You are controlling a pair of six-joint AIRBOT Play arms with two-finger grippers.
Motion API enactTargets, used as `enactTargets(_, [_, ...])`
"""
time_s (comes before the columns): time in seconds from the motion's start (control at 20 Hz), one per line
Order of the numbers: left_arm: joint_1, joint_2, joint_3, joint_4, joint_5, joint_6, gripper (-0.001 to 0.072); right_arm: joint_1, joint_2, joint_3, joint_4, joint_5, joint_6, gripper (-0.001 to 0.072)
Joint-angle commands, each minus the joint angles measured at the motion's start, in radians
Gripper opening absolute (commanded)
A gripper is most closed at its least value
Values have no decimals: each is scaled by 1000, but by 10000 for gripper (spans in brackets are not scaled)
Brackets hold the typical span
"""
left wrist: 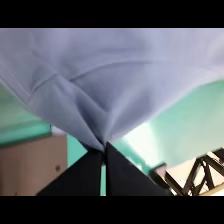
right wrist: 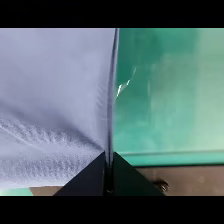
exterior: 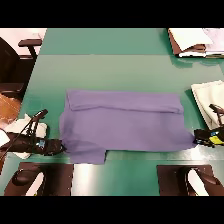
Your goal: Fold the shirts.
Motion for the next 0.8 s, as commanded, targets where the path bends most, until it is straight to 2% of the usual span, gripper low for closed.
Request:
enactTargets(0.0, [1,0,74,9,-12,-24,25,8,70,91,-14,27,5,18])
enactTargets(0.2, [1,-273,209,10,216,128,25,12,-110,223,99,-68,5,19])
enactTargets(0.4, [1,-606,408,11,424,236,27,97,-365,386,102,-168,5,19])
enactTargets(0.55, [1,-809,570,11,466,288,28,156,-561,502,103,-197,5,19])
enactTargets(0.75, [1,-977,688,11,500,298,29,194,-737,647,104,-208,5,20])
